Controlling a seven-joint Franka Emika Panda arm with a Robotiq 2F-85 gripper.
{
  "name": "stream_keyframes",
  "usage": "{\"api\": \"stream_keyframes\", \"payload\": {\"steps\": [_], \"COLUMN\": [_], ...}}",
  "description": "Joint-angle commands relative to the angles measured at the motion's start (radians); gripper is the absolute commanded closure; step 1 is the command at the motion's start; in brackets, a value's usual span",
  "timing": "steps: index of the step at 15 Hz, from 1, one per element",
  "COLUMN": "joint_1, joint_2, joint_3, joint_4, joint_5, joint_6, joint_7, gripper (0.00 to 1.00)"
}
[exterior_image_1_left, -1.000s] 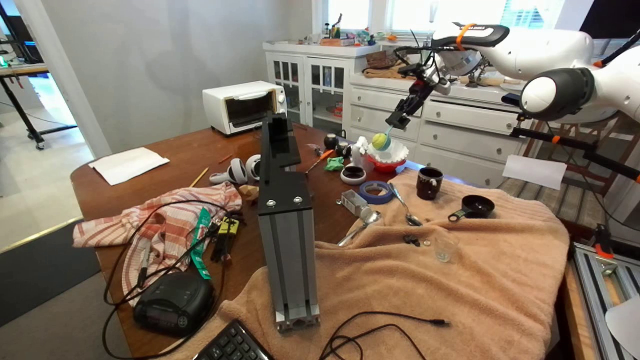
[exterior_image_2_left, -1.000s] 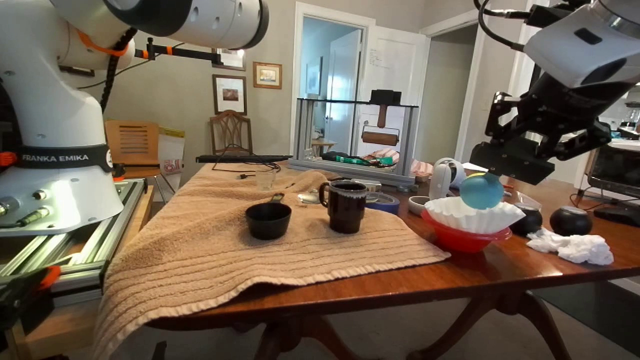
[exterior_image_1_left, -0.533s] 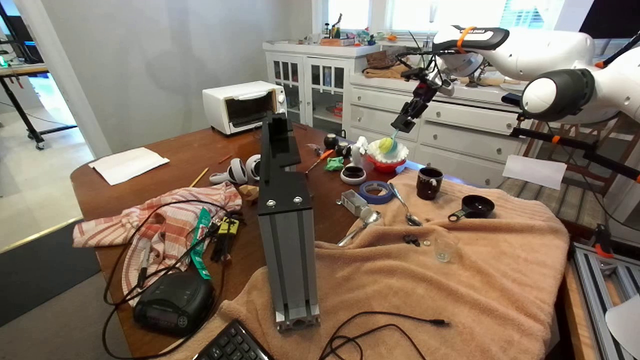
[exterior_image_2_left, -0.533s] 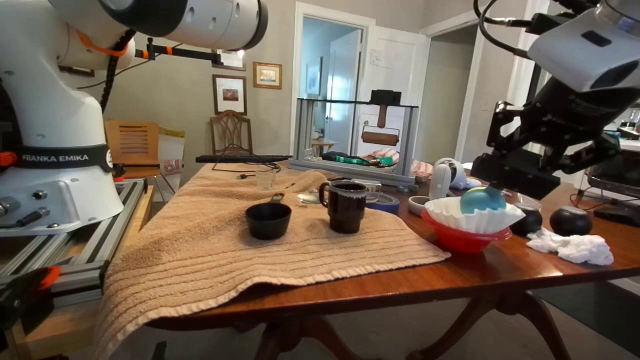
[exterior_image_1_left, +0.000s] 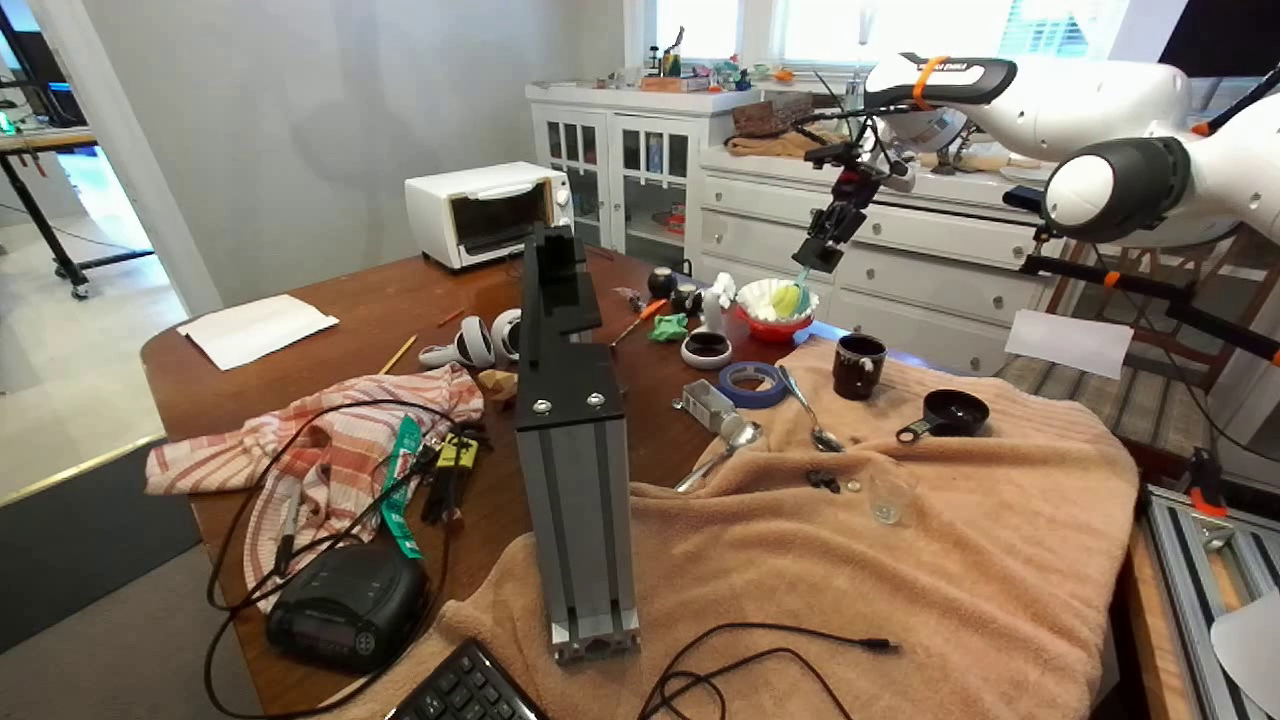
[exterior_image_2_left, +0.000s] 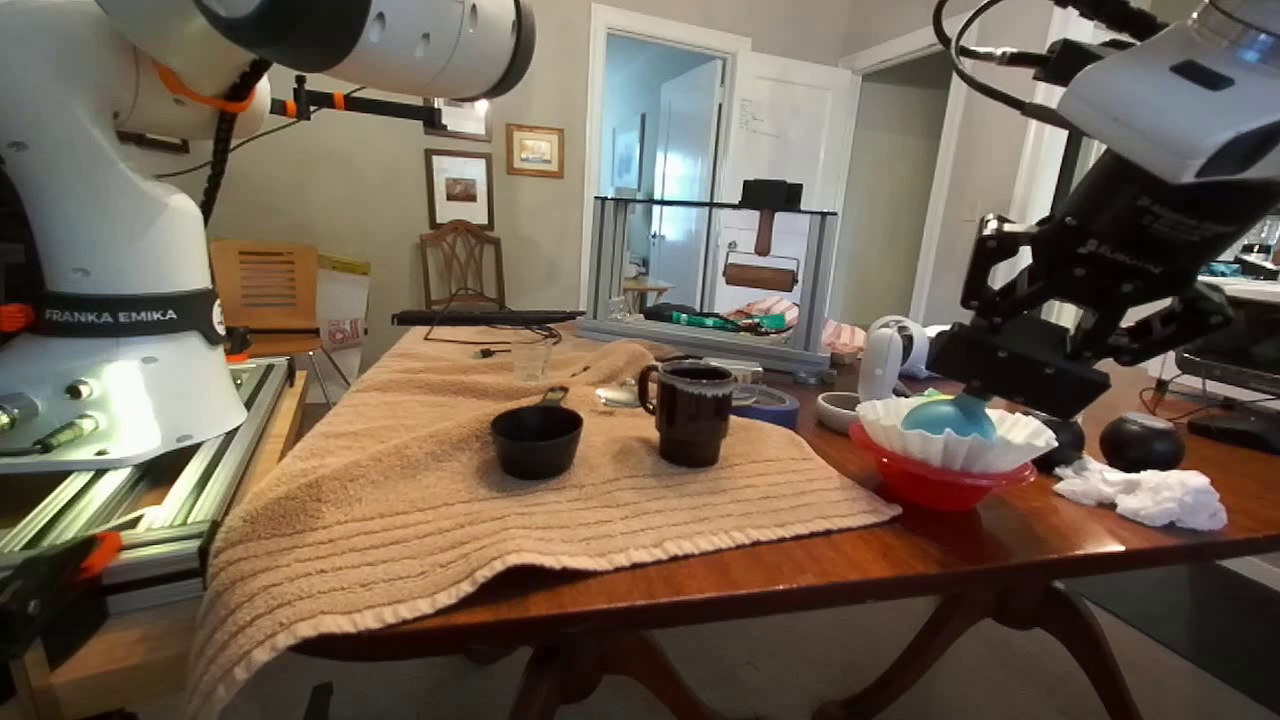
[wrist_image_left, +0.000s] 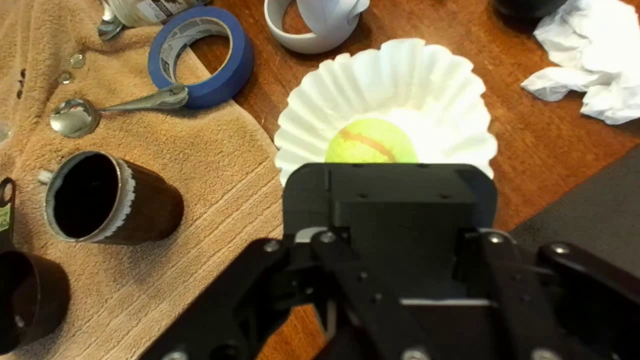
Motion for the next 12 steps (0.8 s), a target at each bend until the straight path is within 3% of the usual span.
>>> {"api": "stream_keyframes", "payload": {"steps": [1,12], "joint_1": [0.001,0.035], "joint_2": [-0.014,-0.004], "joint_3": [0.002,0.032], "joint_4": [0.009,0.02], "joint_5": [-0.032,-0.017], "joint_6": [-0.062,-0.02], "joint_7": [-0.053,-0.287], "gripper": [0.78,0.78]}}
